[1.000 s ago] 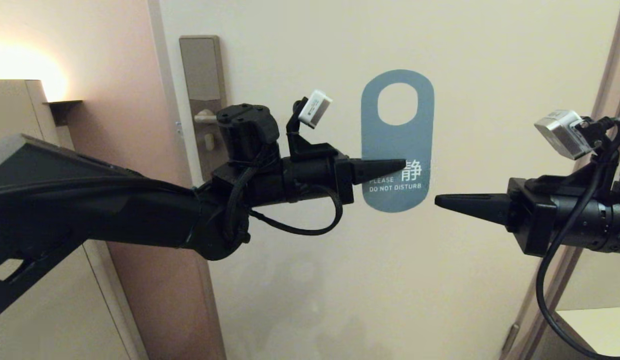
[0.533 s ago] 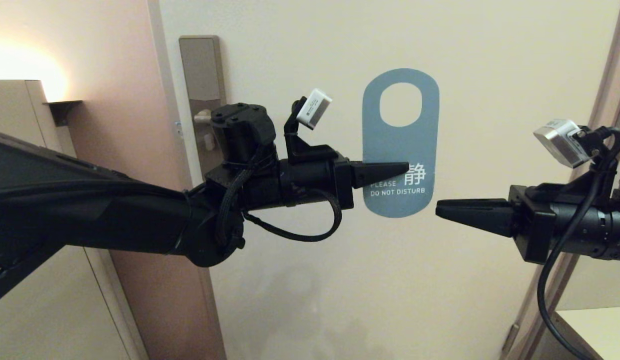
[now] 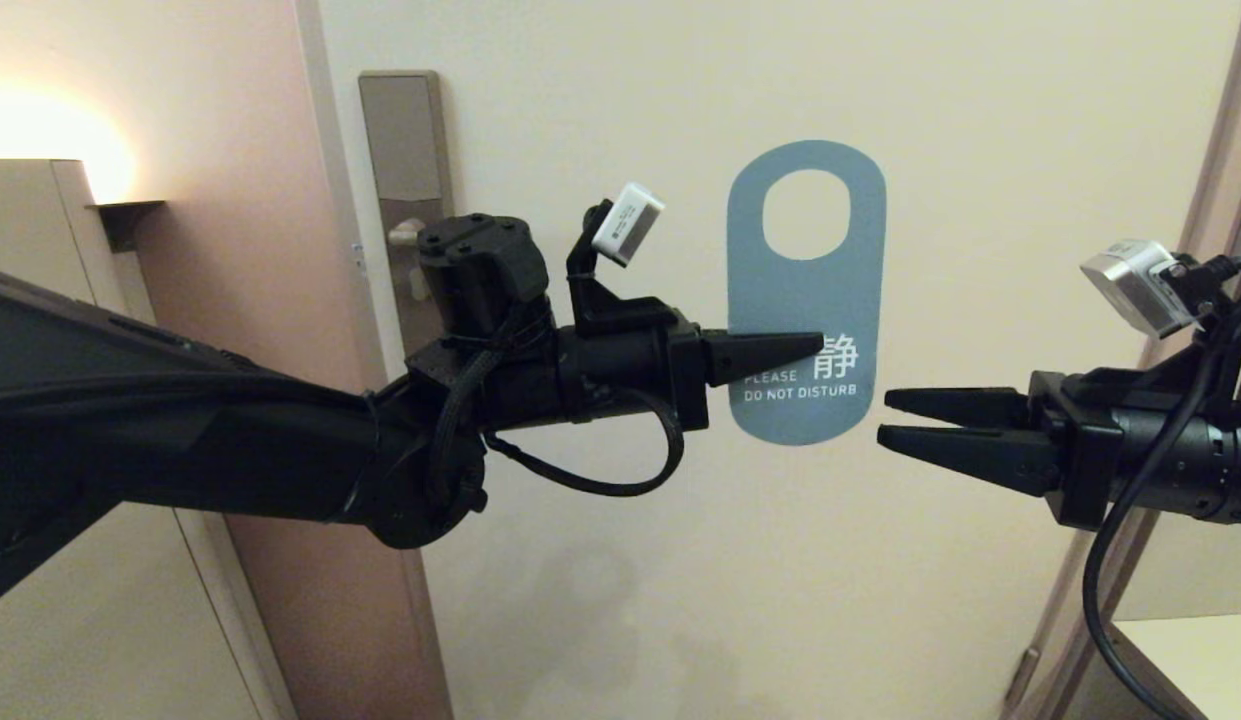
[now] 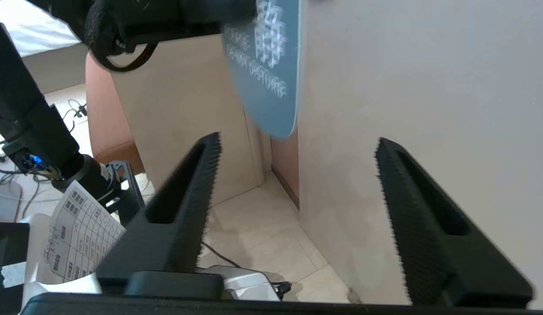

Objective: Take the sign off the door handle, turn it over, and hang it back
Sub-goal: Hand it to the other hand

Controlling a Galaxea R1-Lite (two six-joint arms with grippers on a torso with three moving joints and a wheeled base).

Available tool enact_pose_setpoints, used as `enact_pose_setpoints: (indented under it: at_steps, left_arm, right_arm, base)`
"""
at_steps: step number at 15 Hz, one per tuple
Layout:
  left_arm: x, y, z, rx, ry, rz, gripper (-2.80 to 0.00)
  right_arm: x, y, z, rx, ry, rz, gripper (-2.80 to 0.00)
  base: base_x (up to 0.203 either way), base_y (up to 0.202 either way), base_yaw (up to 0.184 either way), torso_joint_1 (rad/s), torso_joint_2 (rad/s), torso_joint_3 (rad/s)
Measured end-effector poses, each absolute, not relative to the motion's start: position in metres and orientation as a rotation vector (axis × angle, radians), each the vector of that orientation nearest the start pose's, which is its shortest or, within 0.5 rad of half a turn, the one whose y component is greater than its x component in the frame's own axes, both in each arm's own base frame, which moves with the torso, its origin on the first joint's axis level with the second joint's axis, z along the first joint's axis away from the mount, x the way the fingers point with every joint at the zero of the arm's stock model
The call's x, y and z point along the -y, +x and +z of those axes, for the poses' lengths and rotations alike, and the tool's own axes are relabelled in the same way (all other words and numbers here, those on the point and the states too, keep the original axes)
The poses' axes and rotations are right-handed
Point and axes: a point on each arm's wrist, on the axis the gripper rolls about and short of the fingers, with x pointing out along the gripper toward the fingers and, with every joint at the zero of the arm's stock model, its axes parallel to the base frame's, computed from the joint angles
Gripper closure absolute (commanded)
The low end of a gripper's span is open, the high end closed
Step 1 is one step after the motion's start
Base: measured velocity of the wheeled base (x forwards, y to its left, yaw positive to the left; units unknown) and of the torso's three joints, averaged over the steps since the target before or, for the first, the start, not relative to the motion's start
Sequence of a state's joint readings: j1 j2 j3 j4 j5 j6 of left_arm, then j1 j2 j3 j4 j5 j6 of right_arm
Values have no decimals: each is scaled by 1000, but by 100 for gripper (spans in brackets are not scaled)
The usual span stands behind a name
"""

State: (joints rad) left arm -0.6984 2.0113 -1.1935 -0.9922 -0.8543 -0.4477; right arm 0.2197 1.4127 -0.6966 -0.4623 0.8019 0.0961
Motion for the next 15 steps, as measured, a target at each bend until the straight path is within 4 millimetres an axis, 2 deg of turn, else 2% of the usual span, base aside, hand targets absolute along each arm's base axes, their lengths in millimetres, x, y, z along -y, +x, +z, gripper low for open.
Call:
enact_pose_setpoints:
  at_steps: [6, 15]
  left_arm:
    - [275, 283, 209, -169, -337, -1589, 0]
    - [291, 268, 215, -170, -364, -1614, 0]
  right_arm:
    - [-61, 218, 213, -306, 167, 986, -280]
    - [-61, 215, 213, -304, 167, 987, -280]
  base:
    - [0, 0, 0, 0, 0, 0]
    - [0, 0, 0, 0, 0, 0]
